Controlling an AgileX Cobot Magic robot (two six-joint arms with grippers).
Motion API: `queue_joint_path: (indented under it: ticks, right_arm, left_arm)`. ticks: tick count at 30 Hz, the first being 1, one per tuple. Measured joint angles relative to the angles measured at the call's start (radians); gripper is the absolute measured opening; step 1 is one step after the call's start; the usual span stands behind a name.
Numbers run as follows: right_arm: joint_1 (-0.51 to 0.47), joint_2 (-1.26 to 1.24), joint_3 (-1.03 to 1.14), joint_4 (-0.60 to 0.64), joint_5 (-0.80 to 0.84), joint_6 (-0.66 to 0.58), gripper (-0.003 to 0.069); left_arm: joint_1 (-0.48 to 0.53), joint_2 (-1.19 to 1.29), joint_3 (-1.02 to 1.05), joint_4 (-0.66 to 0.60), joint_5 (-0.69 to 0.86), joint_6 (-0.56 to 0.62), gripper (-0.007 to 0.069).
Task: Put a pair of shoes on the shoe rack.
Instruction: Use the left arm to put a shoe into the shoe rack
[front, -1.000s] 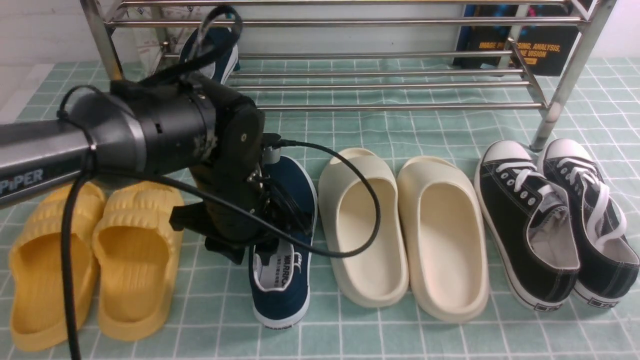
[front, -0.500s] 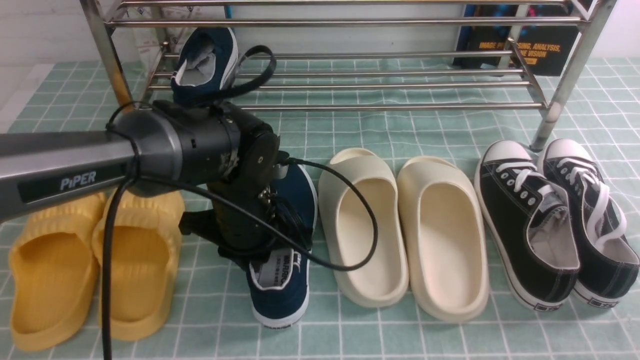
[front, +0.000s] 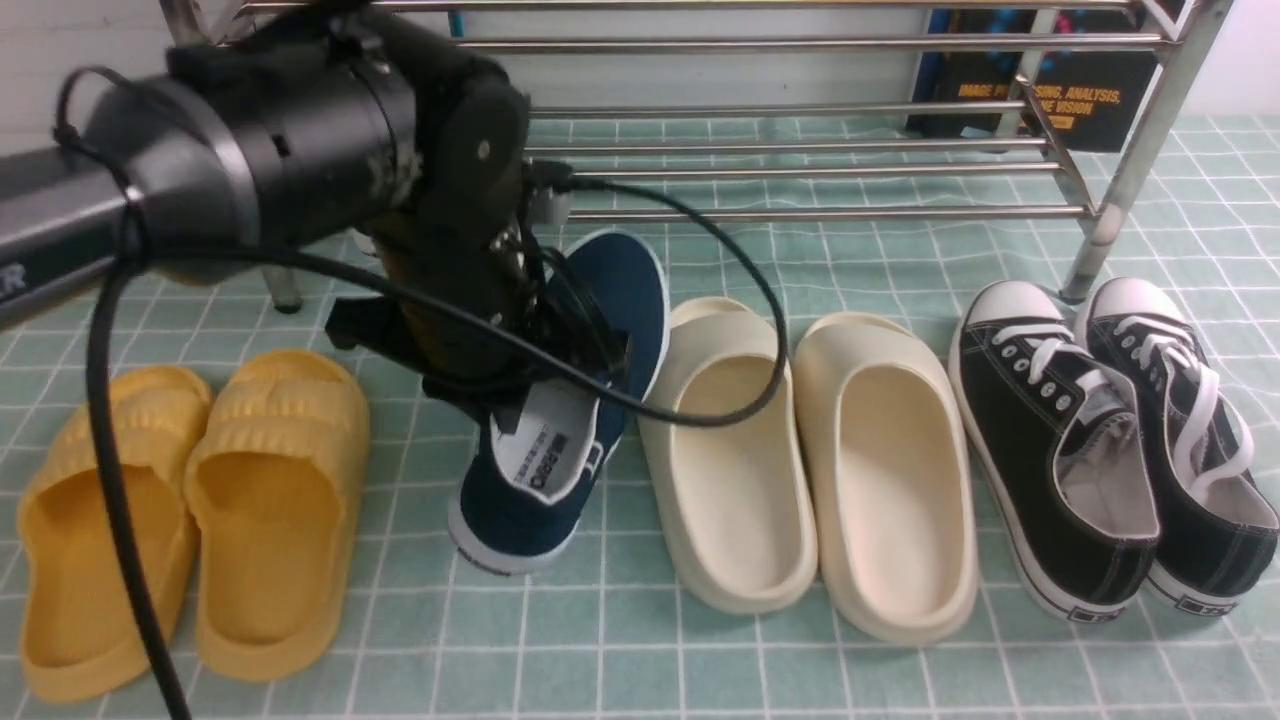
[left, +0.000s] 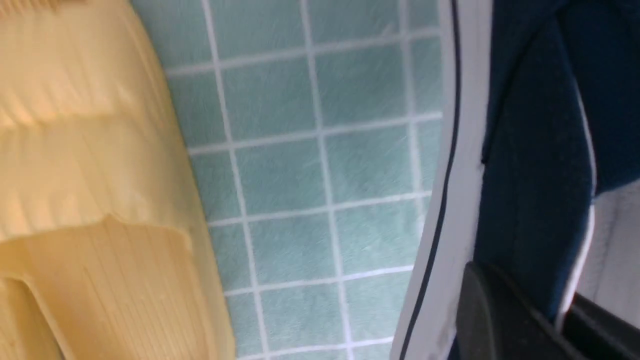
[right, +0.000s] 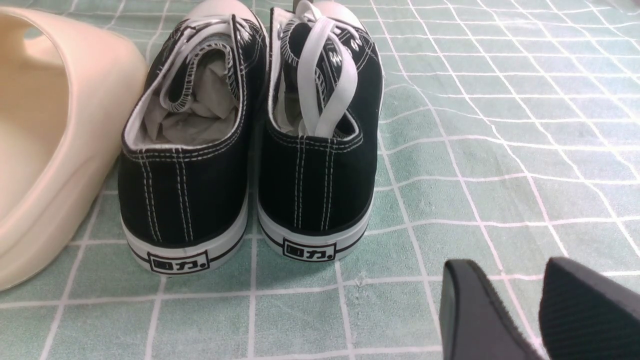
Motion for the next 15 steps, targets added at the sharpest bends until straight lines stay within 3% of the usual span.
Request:
queue_joint_path:
  ticks: [7,15]
  right_arm:
    - [0.0,0.0,0.0,0.0,0.0,0.0,0.0246]
    - [0.0,0.0,0.0,0.0,0.0,0.0,0.0246]
  left_arm:
    - [0.09,-0.003,-0.034,-0.066,-0.027,0.019,-0.0002]
    - [0.22,0.004,-0.038,-0.111,-0.22,0.019,-0.0002]
